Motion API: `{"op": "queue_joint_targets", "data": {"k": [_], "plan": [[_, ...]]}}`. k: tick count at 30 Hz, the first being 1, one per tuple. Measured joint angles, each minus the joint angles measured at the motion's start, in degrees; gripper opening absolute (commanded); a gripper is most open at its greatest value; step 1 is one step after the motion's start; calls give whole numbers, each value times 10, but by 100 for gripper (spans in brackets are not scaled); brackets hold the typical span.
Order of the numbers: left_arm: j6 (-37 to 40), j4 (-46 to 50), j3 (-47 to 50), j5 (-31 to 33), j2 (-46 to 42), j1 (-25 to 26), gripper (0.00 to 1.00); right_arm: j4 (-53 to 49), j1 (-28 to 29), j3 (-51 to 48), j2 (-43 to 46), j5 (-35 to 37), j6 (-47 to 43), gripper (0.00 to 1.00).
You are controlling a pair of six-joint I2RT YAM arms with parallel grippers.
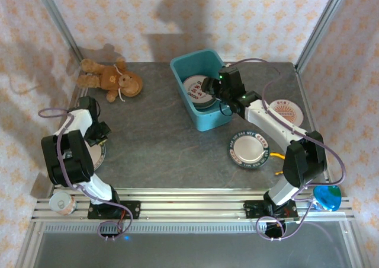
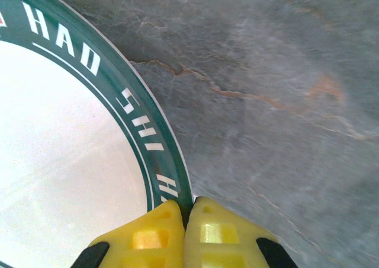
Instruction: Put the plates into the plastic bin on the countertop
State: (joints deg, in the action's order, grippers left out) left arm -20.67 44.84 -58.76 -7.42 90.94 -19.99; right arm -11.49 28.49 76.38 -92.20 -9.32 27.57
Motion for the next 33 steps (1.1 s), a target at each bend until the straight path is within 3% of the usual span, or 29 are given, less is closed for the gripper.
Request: {"op": "queue_joint_targets", "data": {"k": [15, 22, 33], "plan": [[-113, 22, -12, -72, -122, 83, 0, 62, 75, 17, -5, -122, -74, 49], [-183, 23, -29, -85, -179, 124, 0, 92, 134, 23, -28, -149, -128, 50], [-269, 22, -107, -87, -185, 198, 0, 145, 220, 26, -91, -149, -223, 54]]}}
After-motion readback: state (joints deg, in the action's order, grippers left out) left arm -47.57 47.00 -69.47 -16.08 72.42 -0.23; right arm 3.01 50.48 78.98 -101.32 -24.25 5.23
